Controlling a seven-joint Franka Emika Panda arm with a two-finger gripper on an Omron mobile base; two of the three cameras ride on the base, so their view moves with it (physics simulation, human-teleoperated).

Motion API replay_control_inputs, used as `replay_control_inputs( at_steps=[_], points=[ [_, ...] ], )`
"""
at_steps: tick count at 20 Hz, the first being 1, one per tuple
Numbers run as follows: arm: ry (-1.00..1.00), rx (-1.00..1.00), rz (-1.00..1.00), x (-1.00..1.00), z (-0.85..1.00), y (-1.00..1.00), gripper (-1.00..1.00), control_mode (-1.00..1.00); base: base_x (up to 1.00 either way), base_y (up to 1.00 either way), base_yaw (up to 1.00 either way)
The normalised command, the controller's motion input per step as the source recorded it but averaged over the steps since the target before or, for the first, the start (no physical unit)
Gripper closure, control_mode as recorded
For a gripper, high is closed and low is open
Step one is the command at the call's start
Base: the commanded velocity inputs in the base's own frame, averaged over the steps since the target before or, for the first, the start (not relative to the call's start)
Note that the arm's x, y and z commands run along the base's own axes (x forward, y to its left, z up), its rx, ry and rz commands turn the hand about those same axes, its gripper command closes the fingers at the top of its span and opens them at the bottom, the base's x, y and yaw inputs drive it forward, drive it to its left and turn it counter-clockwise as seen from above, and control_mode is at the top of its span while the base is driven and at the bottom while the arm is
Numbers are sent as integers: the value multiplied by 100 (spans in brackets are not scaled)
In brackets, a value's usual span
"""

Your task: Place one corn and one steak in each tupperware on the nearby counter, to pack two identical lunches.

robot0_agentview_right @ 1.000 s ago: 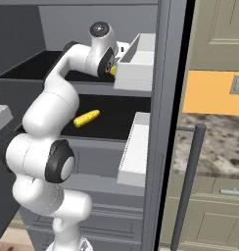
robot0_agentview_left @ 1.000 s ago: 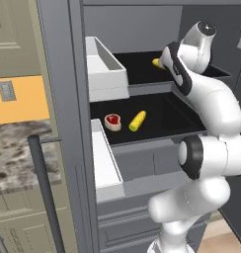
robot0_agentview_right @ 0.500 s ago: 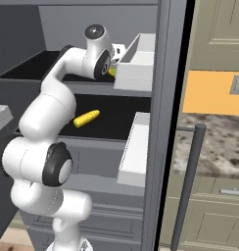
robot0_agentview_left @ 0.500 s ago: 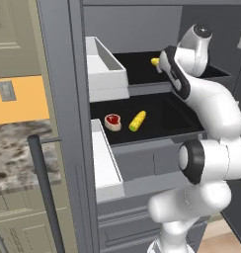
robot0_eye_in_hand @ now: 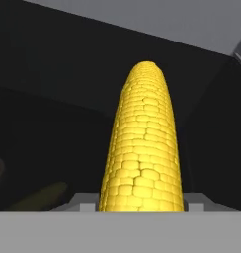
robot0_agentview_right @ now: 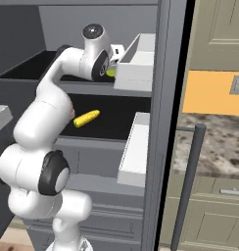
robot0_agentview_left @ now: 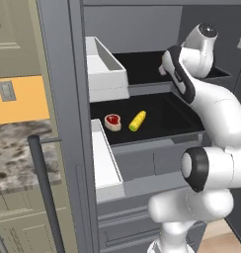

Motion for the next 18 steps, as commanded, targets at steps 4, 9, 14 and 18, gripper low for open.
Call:
replay_control_inputs(
  at_steps=[4, 9, 14, 18],
  points=[
    [0, -5, 16, -100, -34, 21, 100, -100, 0, 0, 0],
    [-5, -9, 16, -100, -18, 45, 100, -100, 0, 0, 0],
    [-13, -5, 3, -100, 5, 8, 100, -100, 0, 0, 0],
    [-12, -1, 0, -100, 21, -15, 100, -100, 0, 0, 0]
  ],
)
